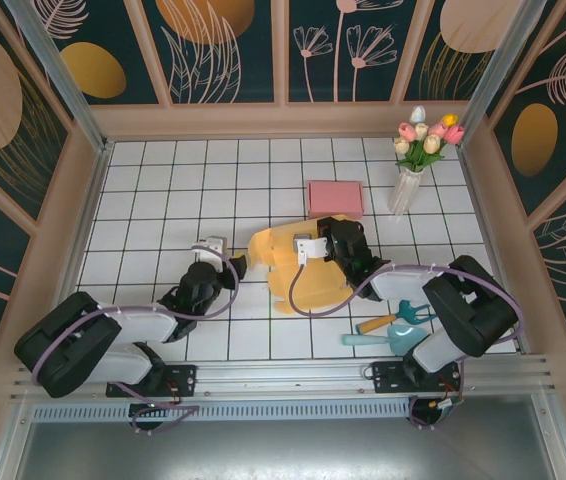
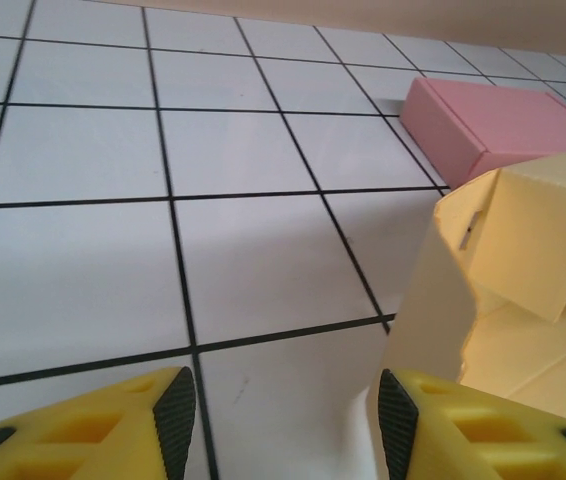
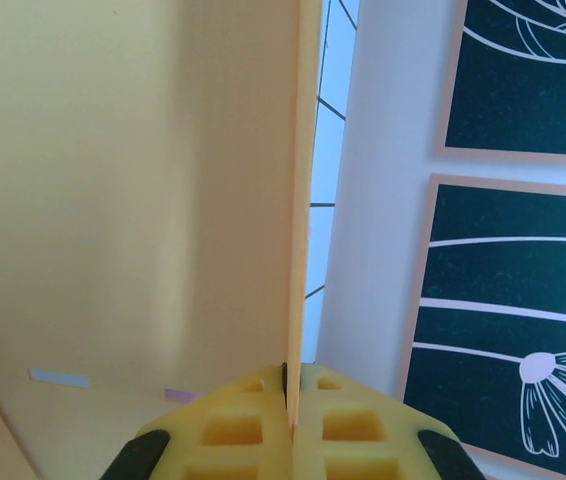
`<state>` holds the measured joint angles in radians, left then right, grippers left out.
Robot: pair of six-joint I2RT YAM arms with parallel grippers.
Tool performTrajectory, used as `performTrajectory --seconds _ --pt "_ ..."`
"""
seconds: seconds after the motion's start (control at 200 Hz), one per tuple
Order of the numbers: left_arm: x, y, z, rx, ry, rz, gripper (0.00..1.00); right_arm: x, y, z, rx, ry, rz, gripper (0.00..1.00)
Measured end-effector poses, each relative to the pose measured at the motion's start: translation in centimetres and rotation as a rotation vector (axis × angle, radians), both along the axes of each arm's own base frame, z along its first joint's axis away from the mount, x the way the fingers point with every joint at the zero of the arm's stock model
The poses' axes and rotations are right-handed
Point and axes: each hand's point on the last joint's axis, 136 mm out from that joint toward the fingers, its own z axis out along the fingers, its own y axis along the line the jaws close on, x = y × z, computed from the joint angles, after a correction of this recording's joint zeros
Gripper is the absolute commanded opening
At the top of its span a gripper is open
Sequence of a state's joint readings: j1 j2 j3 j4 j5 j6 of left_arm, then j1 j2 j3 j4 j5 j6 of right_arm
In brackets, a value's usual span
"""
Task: Fold the paper box
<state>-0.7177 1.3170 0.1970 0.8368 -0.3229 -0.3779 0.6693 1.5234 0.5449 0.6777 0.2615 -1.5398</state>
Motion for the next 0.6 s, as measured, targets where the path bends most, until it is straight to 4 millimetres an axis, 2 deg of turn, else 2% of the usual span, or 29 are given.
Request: performTrajectory --seconds 0.335,0.601 --pt "-0.5 1.4 -0.4 0.02 -0.007 0.04 0.59 0.0 0.0 0.1 0.0 -0.01 0.002 0.0" --pt "-0.2 -0.8 -1.6 0.025 0.03 -0.046 0.61 0.0 0.0 0.1 0.001 -0.01 0.003 0.0"
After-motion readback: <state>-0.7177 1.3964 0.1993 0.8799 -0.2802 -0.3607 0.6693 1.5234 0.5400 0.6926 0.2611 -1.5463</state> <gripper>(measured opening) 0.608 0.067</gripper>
